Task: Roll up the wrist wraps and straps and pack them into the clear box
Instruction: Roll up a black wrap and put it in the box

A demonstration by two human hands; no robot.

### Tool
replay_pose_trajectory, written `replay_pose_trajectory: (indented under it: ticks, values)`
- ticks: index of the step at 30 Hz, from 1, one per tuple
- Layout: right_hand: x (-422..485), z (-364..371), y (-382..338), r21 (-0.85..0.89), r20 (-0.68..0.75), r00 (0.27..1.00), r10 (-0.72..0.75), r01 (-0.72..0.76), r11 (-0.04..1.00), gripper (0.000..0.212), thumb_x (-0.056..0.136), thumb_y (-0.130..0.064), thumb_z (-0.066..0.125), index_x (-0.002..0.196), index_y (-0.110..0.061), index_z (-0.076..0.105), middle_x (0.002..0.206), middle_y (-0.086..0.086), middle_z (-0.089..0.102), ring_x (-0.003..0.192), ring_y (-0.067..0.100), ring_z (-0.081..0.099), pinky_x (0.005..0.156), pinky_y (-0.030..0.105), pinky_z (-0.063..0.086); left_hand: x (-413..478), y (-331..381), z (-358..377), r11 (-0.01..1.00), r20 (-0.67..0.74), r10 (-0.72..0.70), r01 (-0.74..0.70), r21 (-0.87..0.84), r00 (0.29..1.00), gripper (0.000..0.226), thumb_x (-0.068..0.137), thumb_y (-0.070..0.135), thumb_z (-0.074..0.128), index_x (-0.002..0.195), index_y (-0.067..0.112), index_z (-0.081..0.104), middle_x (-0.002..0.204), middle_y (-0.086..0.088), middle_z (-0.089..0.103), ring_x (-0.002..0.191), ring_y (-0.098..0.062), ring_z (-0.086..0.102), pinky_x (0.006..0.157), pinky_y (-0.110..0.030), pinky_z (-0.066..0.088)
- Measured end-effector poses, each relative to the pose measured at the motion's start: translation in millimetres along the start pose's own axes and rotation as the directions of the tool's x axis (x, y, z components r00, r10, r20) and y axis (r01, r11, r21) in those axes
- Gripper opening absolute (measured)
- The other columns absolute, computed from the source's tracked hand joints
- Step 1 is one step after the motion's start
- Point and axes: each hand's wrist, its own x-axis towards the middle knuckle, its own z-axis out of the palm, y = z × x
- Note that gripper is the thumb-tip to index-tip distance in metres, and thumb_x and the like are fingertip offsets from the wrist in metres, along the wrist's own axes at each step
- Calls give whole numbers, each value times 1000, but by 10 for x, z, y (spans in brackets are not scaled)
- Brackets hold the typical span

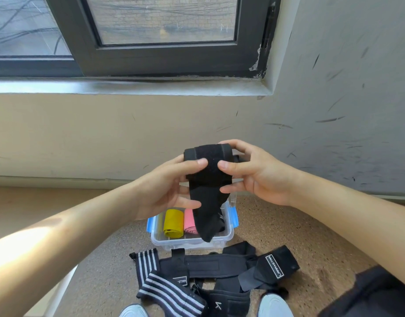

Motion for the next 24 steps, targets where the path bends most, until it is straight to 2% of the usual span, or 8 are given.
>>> replay_pose_trajectory:
  ticks: [3, 8, 11, 13, 16, 19, 21, 24]
  values:
    - [-1, 5, 21, -44, 15, 1000, -21, 22, 999, 48, 92, 3, 67, 134, -18, 54, 132, 17, 57, 112, 34, 70, 80, 43, 62, 12, 10, 4, 1000, -33, -1, 1, 16, 999, 49, 91, 48, 68, 135, 27, 61, 126, -9, 72, 109, -33, 73, 70, -31, 61]
    - [18, -7, 36, -114, 20, 1000, -17, 19, 993, 52, 90, 5, 68, 133, -22, 55, 136, 16, 55, 116, 35, 68, 86, 50, 61, 24, 5, -15, 996, -86, 82, -84, -13, 993, 46, 88, 25, 70, 133, 17, 62, 108, -3, 74, 89, -23, 76, 58, -24, 57]
    - [14, -28, 22, -75, 76, 994, 79, -73, 995, 45, 95, -23, 69, 138, -25, 56, 138, 11, 59, 117, 35, 68, 86, 52, 60, 17, -4, -43, 988, -75, 152, -151, 24, 985, 54, 83, 10, 80, 132, 15, 59, 108, -6, 73, 89, -22, 75, 59, -24, 56]
    - [3, -22, 9, -79, 101, 987, 125, -118, 990, 45, 96, -45, 60, 137, -25, 59, 139, 7, 61, 117, 36, 68, 83, 48, 61, 31, -20, -76, 974, -81, 211, -202, 107, 974, 57, 77, 13, 82, 130, 21, 61, 107, -3, 74, 93, -22, 73, 66, -31, 56]
    - [-6, 6, 8, -72, 88, 984, 152, -146, 987, 50, 91, -56, 55, 131, -29, 65, 134, 6, 65, 113, 37, 70, 77, 43, 62, 52, -53, -95, 935, -121, 300, -267, 232, 946, 57, 71, 16, 84, 122, 33, 65, 112, 2, 74, 101, -21, 73, 72, -36, 58]
    - [3, 29, 21, -73, 49, 988, 148, -144, 987, 50, 90, -51, 61, 132, -24, 64, 122, 6, 70, 103, 30, 73, 71, 37, 61, 47, -94, -73, 895, -107, 382, -339, 288, 918, 62, 70, 8, 86, 123, 31, 64, 117, -3, 72, 106, -26, 73, 77, -44, 63]
    - [12, 29, 29, -51, 32, 991, 133, -131, 990, 46, 92, -43, 64, 132, -20, 63, 116, 5, 71, 96, 25, 73, 66, 32, 60, 51, -102, -65, 884, -109, 387, -335, 326, 915, 67, 71, 3, 87, 127, 29, 62, 120, -3, 71, 106, -25, 73, 79, -48, 64]
    - [20, 18, 19, -19, 7, 995, 100, -100, 995, 47, 92, -34, 67, 134, -16, 60, 117, 5, 69, 94, 21, 72, 64, 30, 58, 40, -70, -69, 933, -114, 250, -208, 295, 961, 69, 73, 18, 85, 134, 33, 56, 125, 0, 70, 103, -25, 75, 61, -33, 60]
